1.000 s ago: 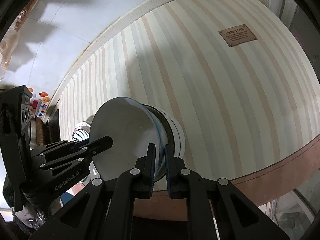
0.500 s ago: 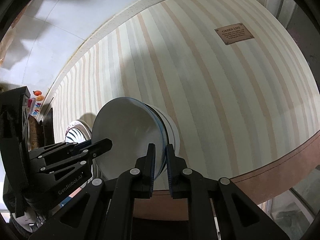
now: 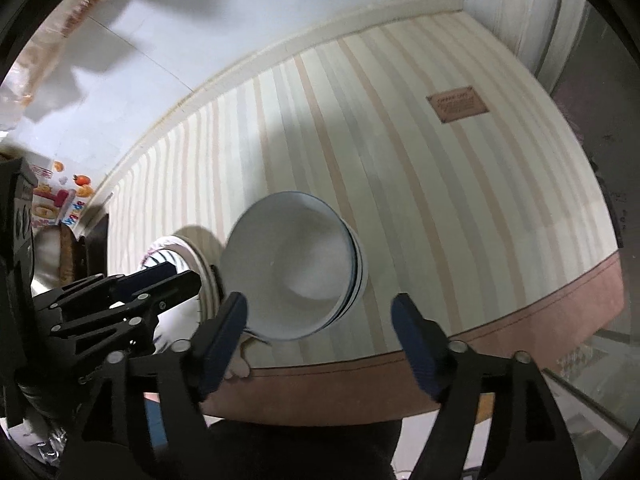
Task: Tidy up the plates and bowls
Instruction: 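Withdraw both grippers up from the bowl stack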
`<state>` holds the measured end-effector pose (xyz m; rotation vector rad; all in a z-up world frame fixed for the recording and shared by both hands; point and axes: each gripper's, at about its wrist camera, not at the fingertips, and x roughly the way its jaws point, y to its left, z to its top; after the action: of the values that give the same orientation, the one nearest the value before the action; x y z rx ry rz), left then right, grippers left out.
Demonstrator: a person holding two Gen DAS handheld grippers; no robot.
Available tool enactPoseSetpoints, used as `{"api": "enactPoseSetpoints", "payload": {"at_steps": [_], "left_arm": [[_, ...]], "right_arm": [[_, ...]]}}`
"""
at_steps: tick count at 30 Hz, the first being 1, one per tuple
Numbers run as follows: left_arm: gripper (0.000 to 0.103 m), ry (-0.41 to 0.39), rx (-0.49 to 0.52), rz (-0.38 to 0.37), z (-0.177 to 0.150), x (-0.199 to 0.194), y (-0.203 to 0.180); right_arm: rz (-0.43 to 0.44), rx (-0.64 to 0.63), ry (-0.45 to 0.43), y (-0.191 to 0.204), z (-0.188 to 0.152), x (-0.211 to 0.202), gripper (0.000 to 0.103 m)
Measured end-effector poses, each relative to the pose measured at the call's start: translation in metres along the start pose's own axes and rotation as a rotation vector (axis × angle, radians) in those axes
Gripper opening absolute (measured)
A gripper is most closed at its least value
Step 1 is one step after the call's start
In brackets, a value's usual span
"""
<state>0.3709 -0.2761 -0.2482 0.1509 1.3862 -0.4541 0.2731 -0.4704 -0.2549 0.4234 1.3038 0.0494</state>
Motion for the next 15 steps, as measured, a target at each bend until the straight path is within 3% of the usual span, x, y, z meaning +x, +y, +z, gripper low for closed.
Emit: {"api": "enactPoseSetpoints", "payload": {"at_steps": [4,15], "left_arm": [[0.082,-0.054,0.014,-0.026,-0.01,-0.031,-0.001],[0.088,-0.131,0.009,-0.085,-0.039,-0.086,-0.003]], "right_arm": [[-0.014,0.013,-0.049,0.005,-0.014,-0.031,0.09],[-0.075,-0.035,-0.195,0.034,-0.055,-0.112,0.097]]}}
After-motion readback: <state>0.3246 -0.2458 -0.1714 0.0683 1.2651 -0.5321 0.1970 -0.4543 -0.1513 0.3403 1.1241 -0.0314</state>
